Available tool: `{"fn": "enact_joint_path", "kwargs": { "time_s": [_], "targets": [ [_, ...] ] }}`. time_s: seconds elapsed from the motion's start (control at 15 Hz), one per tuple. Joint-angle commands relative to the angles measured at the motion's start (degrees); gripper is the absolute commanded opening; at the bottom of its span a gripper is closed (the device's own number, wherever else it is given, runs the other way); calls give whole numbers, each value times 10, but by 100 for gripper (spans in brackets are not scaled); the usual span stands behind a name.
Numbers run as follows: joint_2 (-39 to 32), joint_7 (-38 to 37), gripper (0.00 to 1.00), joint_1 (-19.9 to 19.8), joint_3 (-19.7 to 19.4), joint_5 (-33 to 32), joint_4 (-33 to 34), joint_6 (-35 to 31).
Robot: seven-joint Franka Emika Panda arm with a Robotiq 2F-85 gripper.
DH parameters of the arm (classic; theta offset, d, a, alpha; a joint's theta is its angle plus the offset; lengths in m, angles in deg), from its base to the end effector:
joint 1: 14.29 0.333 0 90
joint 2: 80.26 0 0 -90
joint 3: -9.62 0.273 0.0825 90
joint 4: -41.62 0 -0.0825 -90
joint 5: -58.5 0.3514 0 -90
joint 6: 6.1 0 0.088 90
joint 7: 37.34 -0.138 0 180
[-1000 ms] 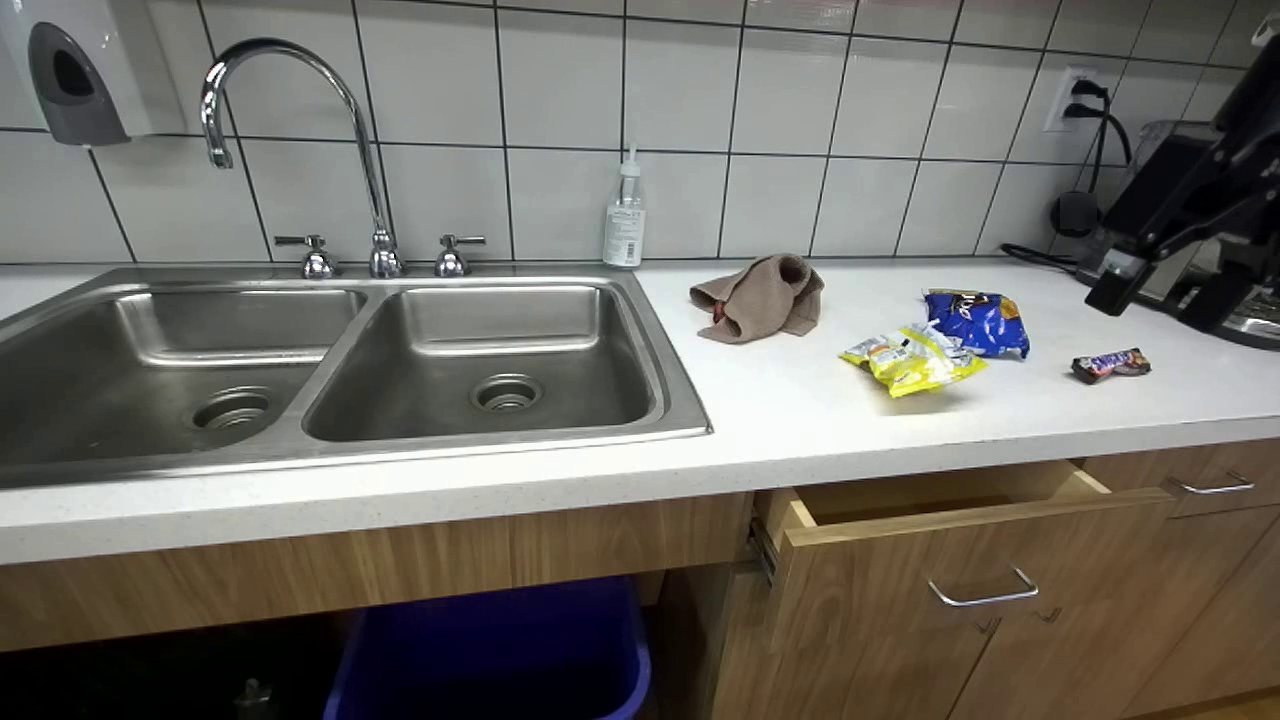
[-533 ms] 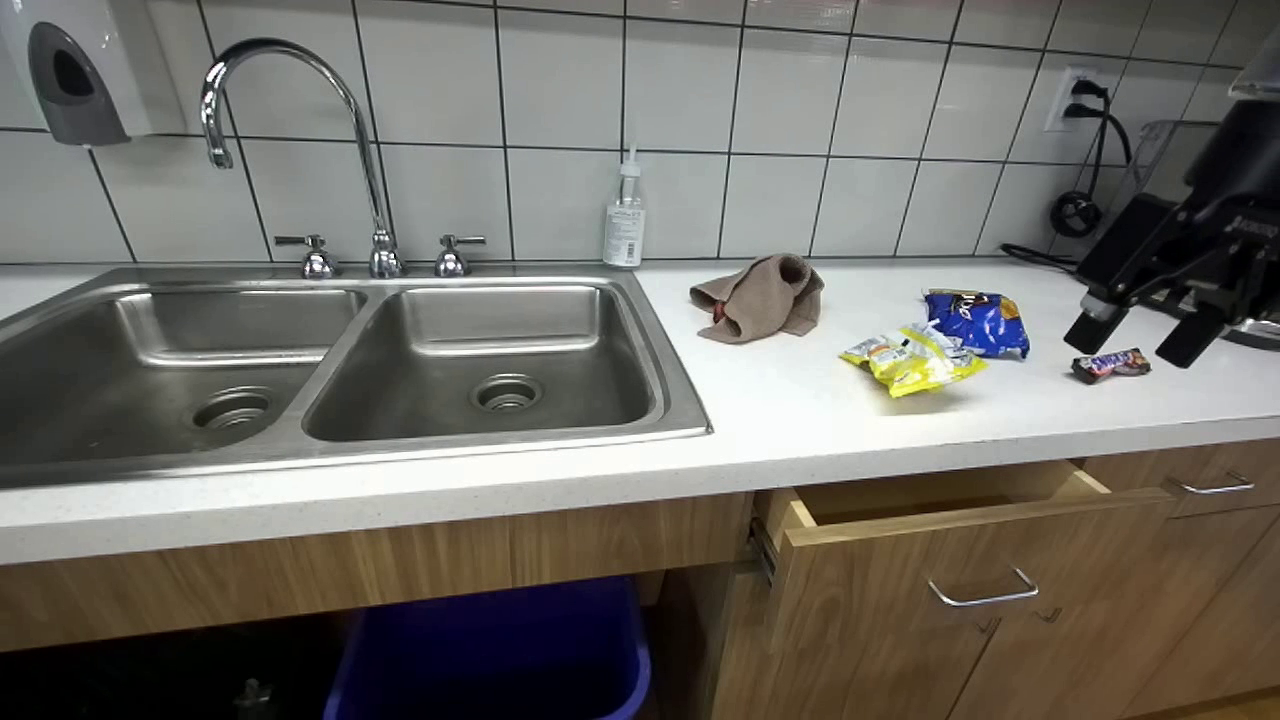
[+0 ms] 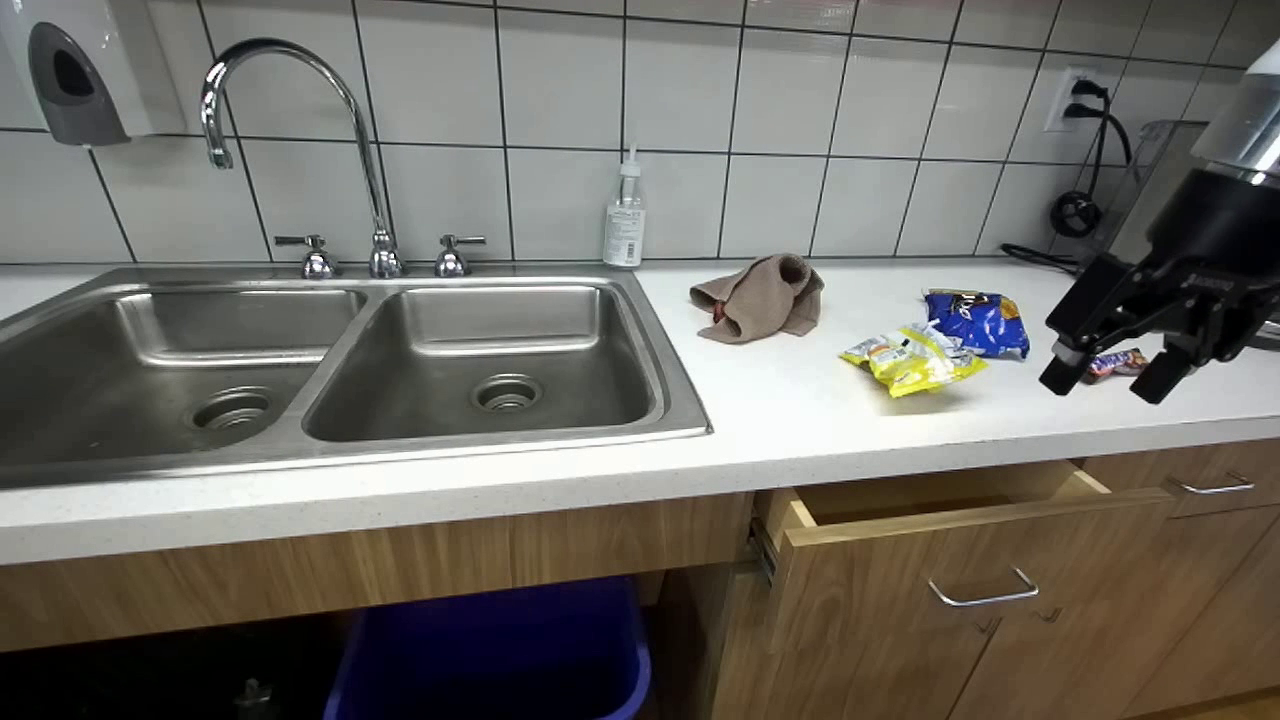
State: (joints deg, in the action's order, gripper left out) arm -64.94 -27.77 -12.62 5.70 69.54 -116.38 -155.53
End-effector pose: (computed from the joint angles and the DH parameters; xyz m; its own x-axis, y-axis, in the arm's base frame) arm 0.3893 -0.0141 0.2617 0.9914 -0.0382 0.1251 -0.0238 -0.9931 -0.1145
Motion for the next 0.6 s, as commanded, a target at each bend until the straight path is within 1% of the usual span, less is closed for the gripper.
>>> {"fn": "enact_joint_path", "kwargs": {
  "time_s": [0.0,0.53],
  "targets": [
    [-35,13,100,6,-4,4,3,-39],
    [-107,5,100,0,6,-9,7,-115]
  ]
}}
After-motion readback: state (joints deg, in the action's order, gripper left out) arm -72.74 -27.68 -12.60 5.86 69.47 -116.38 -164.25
